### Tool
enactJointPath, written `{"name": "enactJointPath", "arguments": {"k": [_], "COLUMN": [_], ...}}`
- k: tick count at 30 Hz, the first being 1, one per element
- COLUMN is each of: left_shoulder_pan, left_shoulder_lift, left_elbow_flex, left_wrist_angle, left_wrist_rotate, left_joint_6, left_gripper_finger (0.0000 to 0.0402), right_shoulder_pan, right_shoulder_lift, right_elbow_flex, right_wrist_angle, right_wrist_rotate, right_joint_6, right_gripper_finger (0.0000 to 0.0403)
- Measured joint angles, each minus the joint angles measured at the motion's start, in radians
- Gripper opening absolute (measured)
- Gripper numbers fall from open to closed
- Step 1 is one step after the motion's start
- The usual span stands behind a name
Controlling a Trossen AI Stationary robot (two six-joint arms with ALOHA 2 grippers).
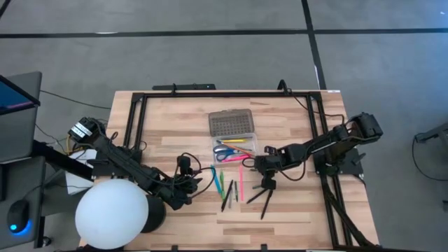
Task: Pick & place school supplies into a supply box
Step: Put the green crayon into the supply box
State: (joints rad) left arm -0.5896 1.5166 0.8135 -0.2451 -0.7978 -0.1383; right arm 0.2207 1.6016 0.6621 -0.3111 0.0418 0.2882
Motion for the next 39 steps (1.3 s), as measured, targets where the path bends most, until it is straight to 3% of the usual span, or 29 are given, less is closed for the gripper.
{"name": "enactJointPath", "arguments": {"k": [14,22,39], "left_shoulder_pan": [0.000,0.000,0.000], "left_shoulder_lift": [0.000,0.000,0.000], "left_elbow_flex": [0.000,0.000,0.000], "left_wrist_angle": [-0.007,-0.008,-0.008], "left_wrist_rotate": [0.007,0.007,0.008], "left_joint_6": [0.000,0.000,-0.001], "left_gripper_finger": [0.0125,0.0125,0.0125], "right_shoulder_pan": [0.000,0.000,0.002], "right_shoulder_lift": [0.000,0.000,0.005], "right_elbow_flex": [0.000,0.000,0.026], "right_wrist_angle": [0.002,0.002,-0.022], "right_wrist_rotate": [-0.011,-0.011,-0.014], "right_joint_6": [-0.053,-0.053,-0.063], "right_gripper_finger": [0.0008,0.0037,0.0015]}}
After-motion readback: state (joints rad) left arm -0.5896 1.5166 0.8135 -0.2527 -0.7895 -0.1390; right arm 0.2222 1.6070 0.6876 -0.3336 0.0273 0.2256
